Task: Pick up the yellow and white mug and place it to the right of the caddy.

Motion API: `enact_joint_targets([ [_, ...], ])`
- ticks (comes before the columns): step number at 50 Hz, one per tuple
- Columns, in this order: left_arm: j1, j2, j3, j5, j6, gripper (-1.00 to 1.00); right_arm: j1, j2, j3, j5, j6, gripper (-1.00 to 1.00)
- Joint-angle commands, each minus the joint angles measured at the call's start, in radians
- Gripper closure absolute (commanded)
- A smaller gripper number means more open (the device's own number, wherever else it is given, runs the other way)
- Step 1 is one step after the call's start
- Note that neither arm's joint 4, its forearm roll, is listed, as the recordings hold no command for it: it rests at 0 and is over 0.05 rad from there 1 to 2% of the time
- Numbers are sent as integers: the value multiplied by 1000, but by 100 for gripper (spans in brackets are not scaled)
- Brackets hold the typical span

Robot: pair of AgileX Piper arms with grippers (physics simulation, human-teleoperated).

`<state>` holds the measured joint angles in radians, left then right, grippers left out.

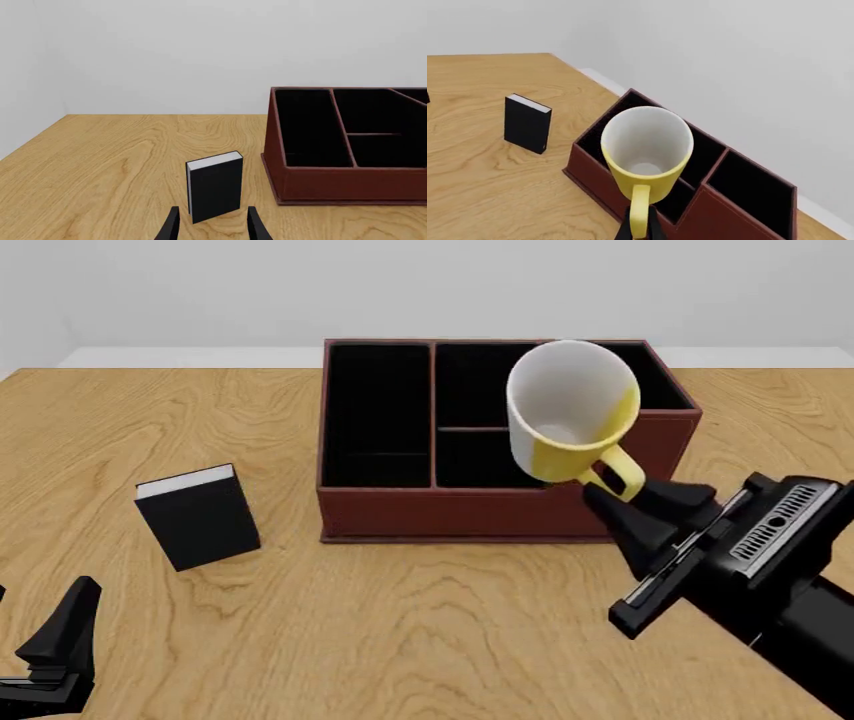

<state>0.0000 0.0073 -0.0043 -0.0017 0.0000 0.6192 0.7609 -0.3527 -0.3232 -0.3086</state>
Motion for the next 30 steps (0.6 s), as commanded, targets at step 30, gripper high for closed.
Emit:
enact_joint_targets([
  [30,0,0,0,0,0,-100,-185,-305,3,245,24,100],
])
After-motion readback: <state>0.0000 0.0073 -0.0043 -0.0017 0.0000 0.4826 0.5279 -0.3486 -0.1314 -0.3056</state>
